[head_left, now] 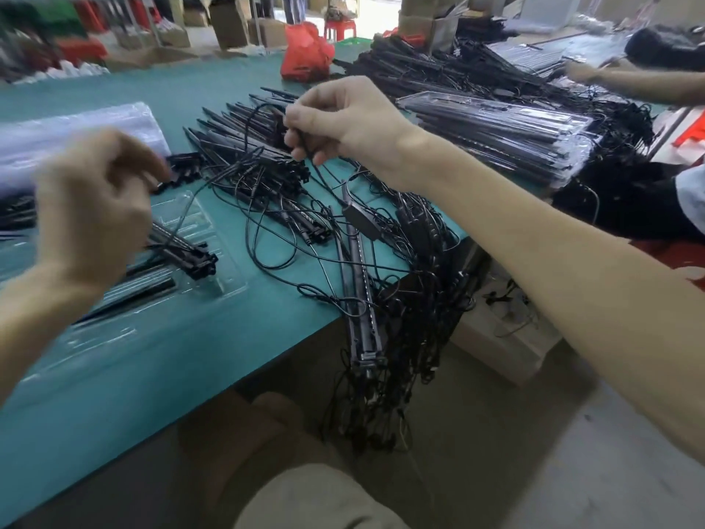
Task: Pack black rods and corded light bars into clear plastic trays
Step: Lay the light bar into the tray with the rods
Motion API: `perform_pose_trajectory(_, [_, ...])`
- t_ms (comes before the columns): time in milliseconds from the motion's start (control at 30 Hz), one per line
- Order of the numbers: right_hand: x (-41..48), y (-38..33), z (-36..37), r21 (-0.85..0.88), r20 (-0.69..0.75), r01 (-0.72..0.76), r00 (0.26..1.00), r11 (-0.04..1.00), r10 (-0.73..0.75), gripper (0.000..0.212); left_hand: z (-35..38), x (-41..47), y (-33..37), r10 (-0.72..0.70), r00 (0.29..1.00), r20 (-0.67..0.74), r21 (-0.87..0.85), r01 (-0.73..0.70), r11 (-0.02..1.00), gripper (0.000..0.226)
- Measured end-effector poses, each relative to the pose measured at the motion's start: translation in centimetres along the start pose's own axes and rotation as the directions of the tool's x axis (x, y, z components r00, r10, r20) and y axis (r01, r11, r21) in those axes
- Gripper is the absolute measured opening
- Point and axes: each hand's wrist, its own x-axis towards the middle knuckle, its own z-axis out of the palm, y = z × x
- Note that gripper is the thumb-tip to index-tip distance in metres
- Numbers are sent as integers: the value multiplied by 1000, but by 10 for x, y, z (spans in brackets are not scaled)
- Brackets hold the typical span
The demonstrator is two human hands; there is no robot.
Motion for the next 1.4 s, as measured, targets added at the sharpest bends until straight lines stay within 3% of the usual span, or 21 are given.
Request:
perform_pose_trajectory(67, [2,1,7,-17,38,-8,999,1000,8,21,23,-8,33,354,927,126,95,-367,926,31])
perform_pose_trajectory(133, [1,0,17,-55,109,-12,994,998,18,18,52,-18,67,589,736,334,112,-651,750,32])
perform_pose_trajectory(200, [-2,-2,24,-80,174,-4,985,997,18,19,88,-32,83,635,600,488,141,-771,620,36])
perform_pose_trajectory(267, [-8,-3,24,-72,215,11,977,997,5,21,116,-41,87,576,580,576,172,-775,608,41])
perform_pose_trajectory(333, [-14,-3,18,-35,245,15,970,999,-6,23,136,-44,87,507,583,635,214,-764,609,37])
perform_pose_trajectory(400, [-21,-1,7,5,244,6,970,1000,-7,23,147,-41,89,529,607,593,187,-743,643,23])
perform_pose_trajectory(500, [-31,9,-15,24,165,-29,986,999,25,24,155,-32,93,508,664,548,144,-674,725,26])
perform_pose_trajectory(667, [-51,49,-48,-241,-100,-119,990,963,97,18,151,-11,90,301,865,401,202,-404,892,29])
perform_pose_trajectory(833, [-82,90,-63,-441,-153,-116,987,890,53,14,143,1,80,37,971,237,156,-75,985,33])
perform_pose_trajectory(900, [-91,99,-65,-531,-153,-98,988,842,19,14,137,7,75,-99,976,194,44,92,995,32])
perform_pose_trajectory(967, [-95,103,-64,-565,-148,-86,989,821,2,14,132,11,71,-155,974,166,-24,161,987,30])
perform_pose_trajectory(1200, [-96,96,-66,-598,-42,-55,998,799,37,26,123,11,58,-209,973,97,-159,222,962,28])
perform_pose_trajectory(1267, [-98,94,-70,-609,-18,-55,998,791,55,21,121,10,54,-225,971,86,-176,237,955,28])
perform_pose_trajectory(1400, [-100,92,-70,-507,-60,-70,997,859,46,27,123,8,46,-255,963,82,-197,267,943,30])
